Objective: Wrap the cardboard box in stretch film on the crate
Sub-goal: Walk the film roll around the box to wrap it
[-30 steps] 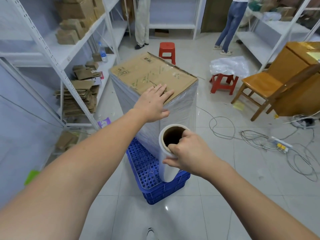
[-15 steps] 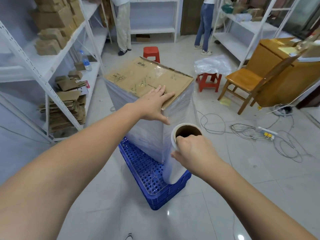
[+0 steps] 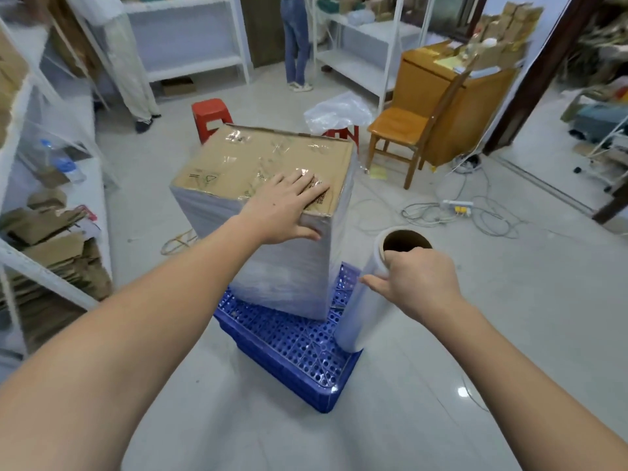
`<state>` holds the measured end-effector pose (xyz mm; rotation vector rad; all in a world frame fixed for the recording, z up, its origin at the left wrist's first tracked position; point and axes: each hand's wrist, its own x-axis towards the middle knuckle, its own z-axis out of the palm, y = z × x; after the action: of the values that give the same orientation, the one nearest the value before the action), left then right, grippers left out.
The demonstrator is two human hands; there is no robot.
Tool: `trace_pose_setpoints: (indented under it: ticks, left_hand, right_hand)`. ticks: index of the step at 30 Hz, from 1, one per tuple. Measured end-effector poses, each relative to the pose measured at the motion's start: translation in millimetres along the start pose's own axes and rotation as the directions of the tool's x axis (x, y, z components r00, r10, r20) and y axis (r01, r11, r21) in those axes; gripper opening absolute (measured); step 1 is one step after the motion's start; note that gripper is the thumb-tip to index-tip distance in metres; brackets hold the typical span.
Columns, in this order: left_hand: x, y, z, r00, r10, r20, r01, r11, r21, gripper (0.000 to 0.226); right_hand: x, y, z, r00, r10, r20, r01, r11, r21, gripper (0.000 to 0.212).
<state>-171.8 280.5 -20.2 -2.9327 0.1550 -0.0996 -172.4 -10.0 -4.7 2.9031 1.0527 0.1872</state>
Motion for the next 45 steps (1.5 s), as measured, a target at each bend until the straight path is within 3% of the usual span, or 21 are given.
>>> trace_pose_setpoints:
  ticks: [7,14,19,28,36,38,42,45]
  left_hand:
    - [0,-12,2,1.0,0.019,0.006,-0.02,1.0,0.002,0.109]
    - [1,-7,5,1.0,0.005,0.005,-0.005,1.0,0.002,0.106]
    - [-4,-1,5,1.0,-0.008,0.005,0.008,1.0,-0.005,0.105]
    - [-4,6,2,1.0,-0.024,0.014,0.024,1.0,-0.012,0.106]
    - [-6,8,-1,0.998,-0.036,0.042,0.038,0.998,-0.046,0.107]
    - [-6,7,-1,0.999,-0.038,0.038,0.04,0.998,-0.054,0.107]
    - [-3,1,1,1.0,-0.026,0.014,0.026,0.998,-0.051,0.106]
    - [-1,-1,2,1.0,-0.017,0.001,0.017,0.996,-0.091,0.11]
  right_hand:
    - [-13,-11,3,0.964,-0.232,-0.134,0.235,0.972,0.006,0.068]
    - [-23,-50,9,0.829,-0.538,-0.152,0.55,0.834,0.045,0.054]
    - [-22,-63,9,0.759,-0.635,-0.144,0.641,0.767,0.0,0.046]
    - [-38,-37,5,0.86,-0.484,-0.161,0.502,0.859,0.1,0.059]
    - [-52,-58,-9,0.925,-0.371,-0.081,0.378,0.92,0.101,0.027]
    - [-53,-66,-13,0.952,-0.297,-0.069,0.303,0.948,0.094,0.032]
    - [-43,-83,-18,0.985,-0.171,-0.004,0.171,0.984,-0.041,0.062]
    - [-38,-97,-18,0.996,-0.07,0.063,0.073,0.997,-0.037,0.049]
